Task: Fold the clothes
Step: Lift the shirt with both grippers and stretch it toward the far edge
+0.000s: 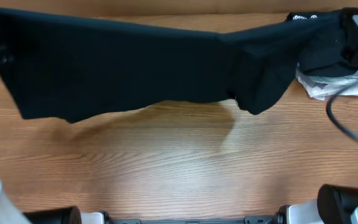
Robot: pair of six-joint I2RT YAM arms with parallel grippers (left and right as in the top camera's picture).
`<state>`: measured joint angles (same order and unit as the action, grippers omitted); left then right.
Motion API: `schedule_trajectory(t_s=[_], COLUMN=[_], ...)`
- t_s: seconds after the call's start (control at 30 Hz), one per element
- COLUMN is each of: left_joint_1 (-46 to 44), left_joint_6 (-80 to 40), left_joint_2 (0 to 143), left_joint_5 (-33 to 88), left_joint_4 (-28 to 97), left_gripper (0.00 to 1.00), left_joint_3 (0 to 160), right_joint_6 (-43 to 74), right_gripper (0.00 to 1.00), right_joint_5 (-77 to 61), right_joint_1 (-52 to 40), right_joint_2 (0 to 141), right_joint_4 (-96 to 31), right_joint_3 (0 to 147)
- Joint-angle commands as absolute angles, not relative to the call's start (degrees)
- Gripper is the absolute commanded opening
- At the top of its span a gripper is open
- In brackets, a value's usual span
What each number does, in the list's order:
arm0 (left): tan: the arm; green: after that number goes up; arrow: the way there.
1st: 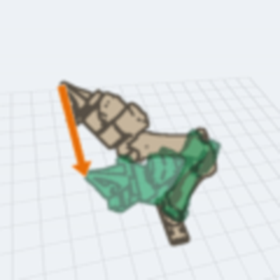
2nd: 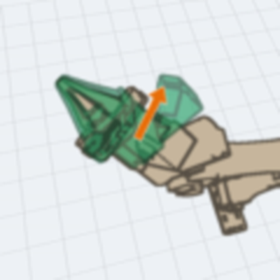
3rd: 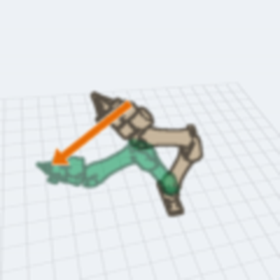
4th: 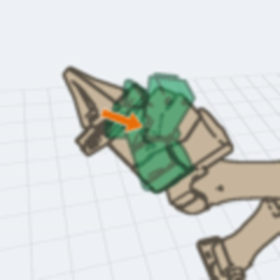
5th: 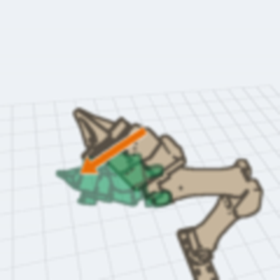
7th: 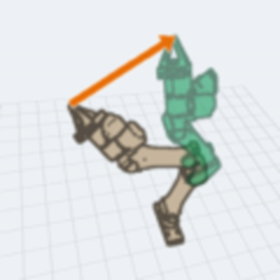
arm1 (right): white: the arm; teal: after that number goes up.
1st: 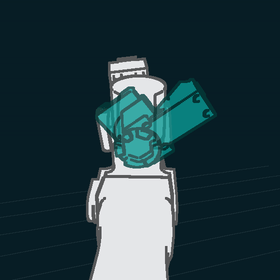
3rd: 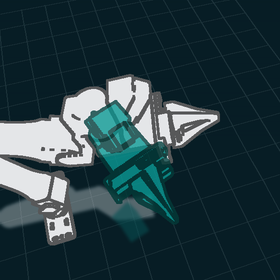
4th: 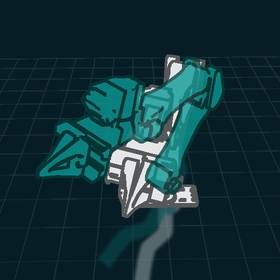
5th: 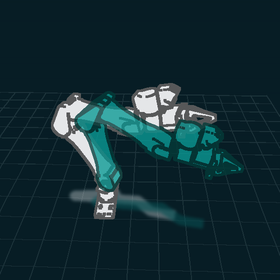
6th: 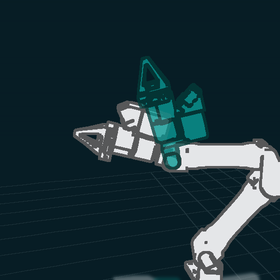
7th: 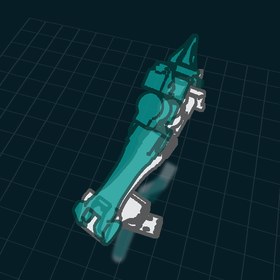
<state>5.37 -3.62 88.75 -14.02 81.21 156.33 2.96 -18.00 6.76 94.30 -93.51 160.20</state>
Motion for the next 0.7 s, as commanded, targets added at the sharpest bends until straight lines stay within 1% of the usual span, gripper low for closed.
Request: schedule_trajectory(t_s=[0.0, 0.1, 0.3, 0.53, 0.6, 0.67], left_joint_1=[6.13, 6.13, 6.13, 6.13, 6.13, 6.09], left_joint_6=[-2.07, -2.09, -2.09, -2.09, -2.09, -2.09], left_joint_2=[85.47, 84.93, 90.06, 100.49, 104.42, 108.14], left_joint_5=[-16.1, -15.94, -11.14, -10.46, -10.41, -10.33], left_joint_4=[80.53, 80.53, 80.84, 79.9, 77.62, 73.84], left_gripper=[0.04, 0.04, 0.04, 0.04, 0.04, 0.04], left_joint_3=[157.69, 157.69, 157.6, 157.6, 157.6, 157.6], right_joint_6=[2.81, 2.81, 2.81, 2.13, 2.15, 2.17], right_gripper=[0.04, 0.04, 0.04, 0.04, 0.04, 0.04], right_joint_5=[-17.04, -17.04, -17.04, -17.08, -17.06, -17.04], right_joint_1=[7.25, 7.25, 7.25, 7.14, 7.14, 7.14], right_joint_2=[90.52, 88.95, 91.0, 100.47, 104.36, 108.47], right_joint_4=[-92.82, -92.27, -91.66, -90.11, -87.02, -81.34], right_joint_3=[161.77, 161.75, 161.6, 161.6, 161.6, 161.6])
